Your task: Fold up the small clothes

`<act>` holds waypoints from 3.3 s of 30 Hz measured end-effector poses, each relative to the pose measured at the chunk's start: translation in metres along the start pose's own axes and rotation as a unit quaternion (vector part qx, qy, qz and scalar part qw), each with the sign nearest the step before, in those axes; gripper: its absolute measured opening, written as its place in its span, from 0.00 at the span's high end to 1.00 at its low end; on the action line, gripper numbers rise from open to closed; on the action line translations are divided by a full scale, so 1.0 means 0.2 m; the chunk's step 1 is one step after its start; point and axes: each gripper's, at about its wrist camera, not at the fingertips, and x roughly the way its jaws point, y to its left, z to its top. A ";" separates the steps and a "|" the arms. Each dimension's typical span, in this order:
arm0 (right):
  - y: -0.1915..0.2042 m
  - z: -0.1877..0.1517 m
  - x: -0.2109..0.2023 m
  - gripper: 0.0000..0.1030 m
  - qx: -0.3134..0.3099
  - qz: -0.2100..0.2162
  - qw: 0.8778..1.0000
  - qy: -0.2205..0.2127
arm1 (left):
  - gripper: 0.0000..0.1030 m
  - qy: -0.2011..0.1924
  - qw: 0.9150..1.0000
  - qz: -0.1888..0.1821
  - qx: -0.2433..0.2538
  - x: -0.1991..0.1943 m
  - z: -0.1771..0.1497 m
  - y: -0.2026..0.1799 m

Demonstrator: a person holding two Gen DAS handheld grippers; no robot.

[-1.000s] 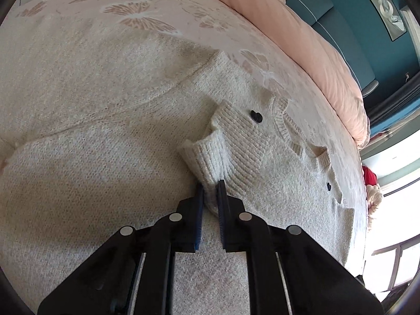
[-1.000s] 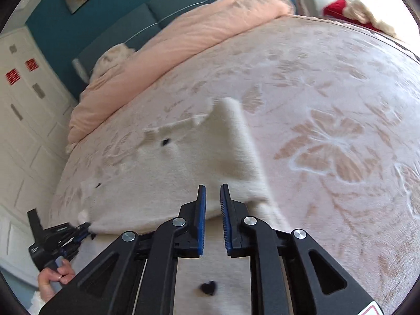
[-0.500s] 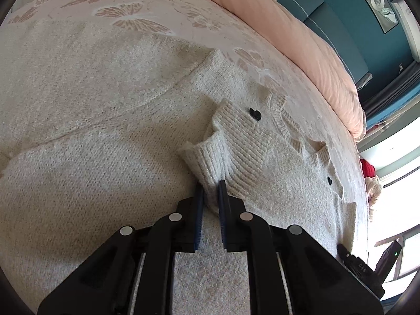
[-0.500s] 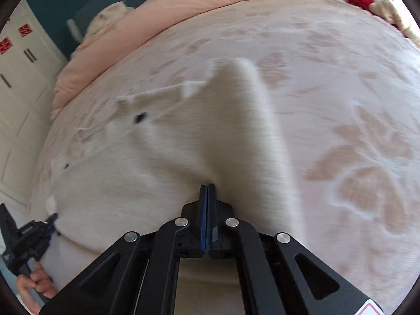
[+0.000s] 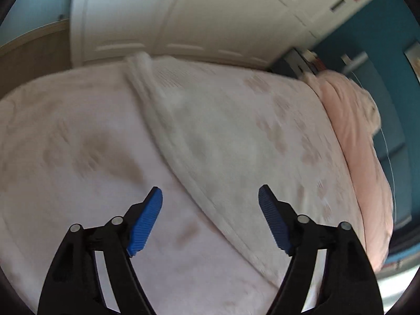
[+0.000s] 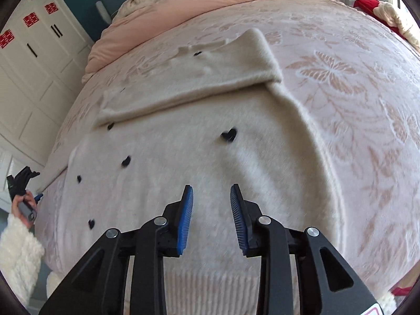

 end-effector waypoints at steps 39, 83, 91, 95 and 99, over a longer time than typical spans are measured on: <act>0.13 0.58 0.35 0.33 0.049 0.070 0.996 -0.002 | 0.33 0.204 0.962 -0.153 0.092 -0.17 -1.24 -0.68; 0.41 0.86 0.42 0.91 -0.023 0.089 0.994 -0.058 | 0.90 0.089 0.960 -0.148 0.220 0.17 -1.29 -0.87; 1.31 0.80 1.00 0.91 -0.179 0.157 0.969 0.065 | 0.89 0.066 0.958 -0.179 0.213 0.18 -1.31 -0.83; 1.15 0.91 1.08 0.99 -0.189 0.087 0.977 0.050 | 0.89 0.055 0.957 -0.178 0.222 0.19 -1.33 -0.83; 0.51 1.12 0.97 1.00 -0.090 0.033 0.995 0.014 | 0.89 0.050 0.956 -0.184 0.222 0.20 -1.34 -0.82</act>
